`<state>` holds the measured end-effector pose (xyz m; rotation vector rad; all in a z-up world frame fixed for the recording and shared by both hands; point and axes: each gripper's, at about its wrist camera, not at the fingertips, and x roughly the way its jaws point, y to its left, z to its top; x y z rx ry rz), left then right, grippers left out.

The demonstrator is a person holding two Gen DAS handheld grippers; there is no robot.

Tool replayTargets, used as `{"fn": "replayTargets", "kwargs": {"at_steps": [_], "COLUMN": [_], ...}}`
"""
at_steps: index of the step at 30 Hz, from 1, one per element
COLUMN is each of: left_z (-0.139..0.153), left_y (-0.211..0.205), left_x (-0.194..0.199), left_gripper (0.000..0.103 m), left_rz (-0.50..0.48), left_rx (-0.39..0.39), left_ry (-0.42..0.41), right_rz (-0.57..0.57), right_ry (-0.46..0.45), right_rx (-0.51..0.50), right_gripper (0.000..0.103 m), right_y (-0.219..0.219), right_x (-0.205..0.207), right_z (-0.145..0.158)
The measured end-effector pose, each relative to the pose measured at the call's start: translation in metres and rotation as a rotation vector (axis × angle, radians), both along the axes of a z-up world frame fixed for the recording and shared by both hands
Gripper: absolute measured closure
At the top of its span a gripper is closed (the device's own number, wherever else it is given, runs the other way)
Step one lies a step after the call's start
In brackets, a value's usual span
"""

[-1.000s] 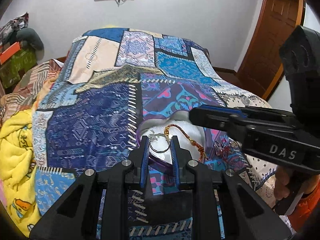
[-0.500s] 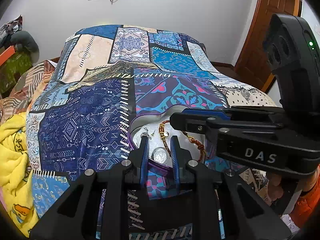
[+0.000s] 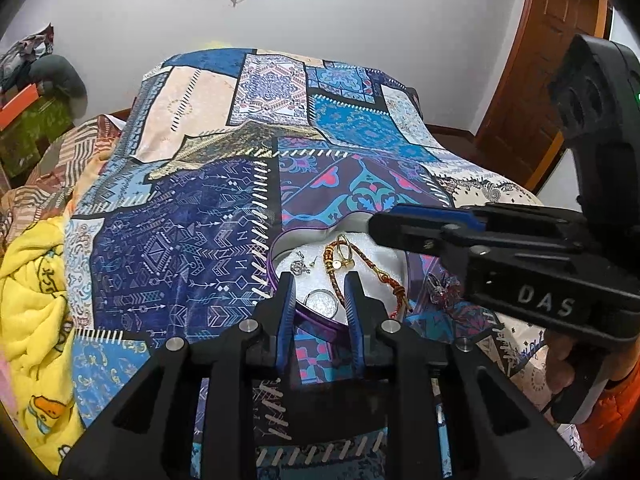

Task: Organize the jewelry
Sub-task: 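Open the left tool over the tin while the right tool drops the gold ring inside, then move both open tools back to the remaining rings beside the tin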

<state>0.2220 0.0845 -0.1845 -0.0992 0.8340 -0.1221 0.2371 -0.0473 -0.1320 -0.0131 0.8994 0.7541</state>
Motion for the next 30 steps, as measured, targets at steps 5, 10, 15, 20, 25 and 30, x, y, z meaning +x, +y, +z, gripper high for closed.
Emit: {"fn": "replayTargets", "kwargs": {"at_steps": [5, 10, 15, 20, 25, 30], "left_z": [0.014, 0.027, 0.036, 0.037, 0.029, 0.012], "left_y": [-0.002, -0.01, -0.024, -0.046, -0.066, -0.086], "left_x": [-0.007, -0.015, -0.018, -0.016, -0.009, 0.0], "left_gripper": [0.079, 0.079, 0.074, 0.074, 0.074, 0.074], "left_rz": [0.017, 0.014, -0.002, -0.034, -0.063, -0.101], "left_rx": [0.002, 0.011, 0.014, 0.017, 0.007, 0.004], "left_ry": [-0.018, -0.034, -0.041, -0.032, -0.004, 0.038], "right_rz": [-0.021, -0.046, -0.09, -0.139, -0.193, -0.213], "right_ry": [-0.025, -0.054, -0.068, -0.056, -0.053, -0.021], "right_rx": [0.001, -0.009, -0.013, 0.001, -0.019, -0.05], "right_gripper": [0.084, 0.084, 0.083, 0.079, 0.075, 0.072], "right_y": [-0.016, -0.034, -0.058, -0.089, -0.117, -0.135], "right_x": [-0.006, -0.014, -0.017, -0.015, -0.013, -0.011], "right_z": [0.013, 0.024, 0.03, 0.033, 0.03, 0.016]}}
